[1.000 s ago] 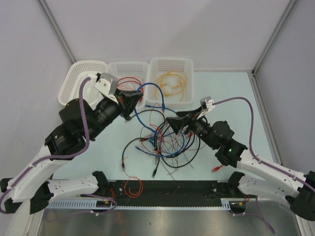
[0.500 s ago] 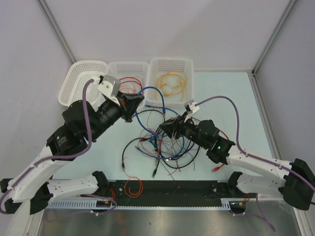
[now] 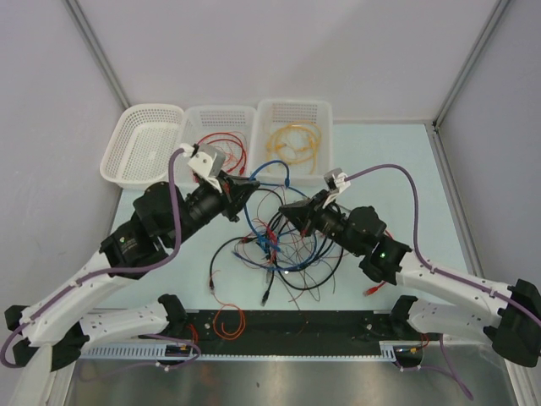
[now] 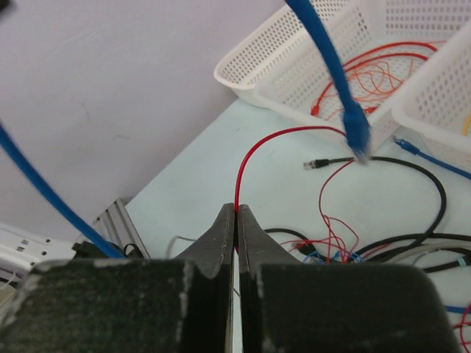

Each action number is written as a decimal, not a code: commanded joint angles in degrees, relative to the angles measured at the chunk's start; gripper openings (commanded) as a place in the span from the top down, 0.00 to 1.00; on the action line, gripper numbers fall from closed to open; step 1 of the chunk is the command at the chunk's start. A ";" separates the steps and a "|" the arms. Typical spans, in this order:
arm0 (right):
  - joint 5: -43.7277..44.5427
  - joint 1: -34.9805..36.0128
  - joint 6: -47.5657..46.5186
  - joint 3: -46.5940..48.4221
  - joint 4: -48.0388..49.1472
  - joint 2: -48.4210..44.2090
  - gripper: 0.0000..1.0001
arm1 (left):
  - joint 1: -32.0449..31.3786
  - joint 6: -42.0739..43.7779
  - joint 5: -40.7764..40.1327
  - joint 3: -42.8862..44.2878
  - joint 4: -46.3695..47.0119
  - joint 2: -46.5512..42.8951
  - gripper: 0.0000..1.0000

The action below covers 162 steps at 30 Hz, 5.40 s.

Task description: Untangle the cables

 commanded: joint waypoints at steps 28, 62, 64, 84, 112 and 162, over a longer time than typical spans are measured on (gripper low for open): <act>16.19 14.13 -3.86 3.11 -28.09 -17.51 0.05 | 0.31 11.45 -5.72 12.36 4.67 4.17 1.00; 18.40 -12.11 9.21 -6.38 -35.43 -23.65 1.00 | 0.31 19.17 -20.84 25.00 2.55 4.16 1.00; 16.56 -13.87 9.75 -6.55 -35.79 -24.09 1.00 | 0.31 20.67 -21.10 28.43 3.35 5.30 1.00; 4.07 -24.59 18.71 -15.26 -35.00 -13.72 1.00 | 0.31 30.61 -17.06 55.42 8.18 17.79 1.00; 0.80 10.02 -1.15 -9.90 -28.41 -21.10 1.00 | 9.89 21.56 -23.47 33.89 0.63 20.60 1.00; 1.17 -14.75 0.08 2.23 -24.81 -1.86 0.02 | 73.17 -53.22 15.63 14.49 30.92 57.17 1.00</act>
